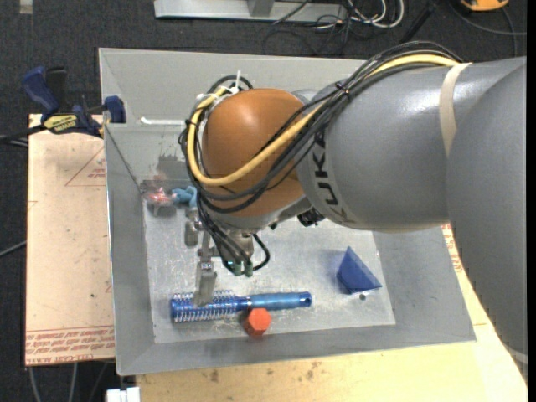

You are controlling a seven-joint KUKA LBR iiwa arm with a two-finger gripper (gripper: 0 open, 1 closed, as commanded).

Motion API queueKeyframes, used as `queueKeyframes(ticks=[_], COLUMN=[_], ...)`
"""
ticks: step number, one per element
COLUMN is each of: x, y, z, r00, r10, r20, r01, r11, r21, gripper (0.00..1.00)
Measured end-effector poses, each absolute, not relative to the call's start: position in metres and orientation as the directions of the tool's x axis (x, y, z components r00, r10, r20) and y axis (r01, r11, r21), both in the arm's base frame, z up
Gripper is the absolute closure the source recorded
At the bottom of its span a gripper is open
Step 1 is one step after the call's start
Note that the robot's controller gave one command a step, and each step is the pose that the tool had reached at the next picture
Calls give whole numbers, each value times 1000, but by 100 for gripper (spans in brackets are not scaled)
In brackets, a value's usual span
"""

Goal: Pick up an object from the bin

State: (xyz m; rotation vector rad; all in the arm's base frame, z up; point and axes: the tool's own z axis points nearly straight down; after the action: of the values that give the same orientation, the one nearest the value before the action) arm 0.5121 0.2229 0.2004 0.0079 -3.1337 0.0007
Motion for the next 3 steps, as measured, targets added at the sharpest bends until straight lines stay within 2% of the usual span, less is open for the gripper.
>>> queueKeyframes(ticks=[1,2,3], x=[487,483,490], y=[133,146,166], z=[69,101,103], r00=[-993,-991,-986], r10=[-116,-136,-168], r20=[-12,-4,-3], r01=[-116,-136,-168], r11=[993,991,986], r21=[1,2,2], gripper=[0,0,0])
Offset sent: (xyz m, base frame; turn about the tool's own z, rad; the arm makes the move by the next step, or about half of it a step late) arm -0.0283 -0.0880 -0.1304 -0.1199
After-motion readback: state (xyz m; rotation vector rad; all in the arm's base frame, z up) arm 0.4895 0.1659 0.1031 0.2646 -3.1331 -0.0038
